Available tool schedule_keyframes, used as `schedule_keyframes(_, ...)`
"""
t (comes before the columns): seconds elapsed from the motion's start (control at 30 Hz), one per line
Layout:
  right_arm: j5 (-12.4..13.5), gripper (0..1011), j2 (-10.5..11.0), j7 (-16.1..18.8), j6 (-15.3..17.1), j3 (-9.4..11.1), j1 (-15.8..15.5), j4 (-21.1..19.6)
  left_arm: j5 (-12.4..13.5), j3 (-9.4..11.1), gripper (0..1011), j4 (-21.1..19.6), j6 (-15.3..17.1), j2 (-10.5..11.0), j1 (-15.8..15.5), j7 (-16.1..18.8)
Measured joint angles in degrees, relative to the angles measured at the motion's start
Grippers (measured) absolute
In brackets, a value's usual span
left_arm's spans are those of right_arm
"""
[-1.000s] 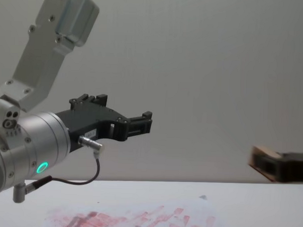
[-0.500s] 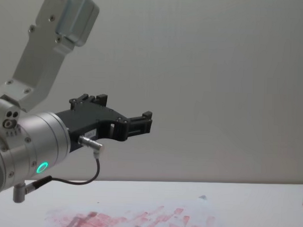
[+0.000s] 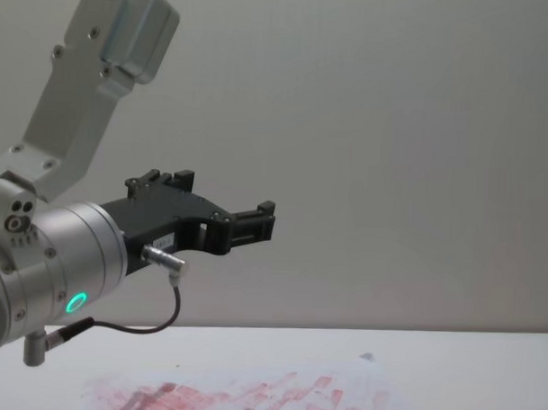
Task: Use the one hand to pick up the stamp and affix it onto the A4 paper.
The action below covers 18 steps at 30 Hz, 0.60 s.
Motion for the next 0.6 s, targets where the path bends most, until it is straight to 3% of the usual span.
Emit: schedule_keyframes(0.6,-1.68,218,-0.23,1.22,2.06,-0.39,0.76,2.31,0.0,0.0,1001,0.0,0.0,0.0,0.0,0.0)
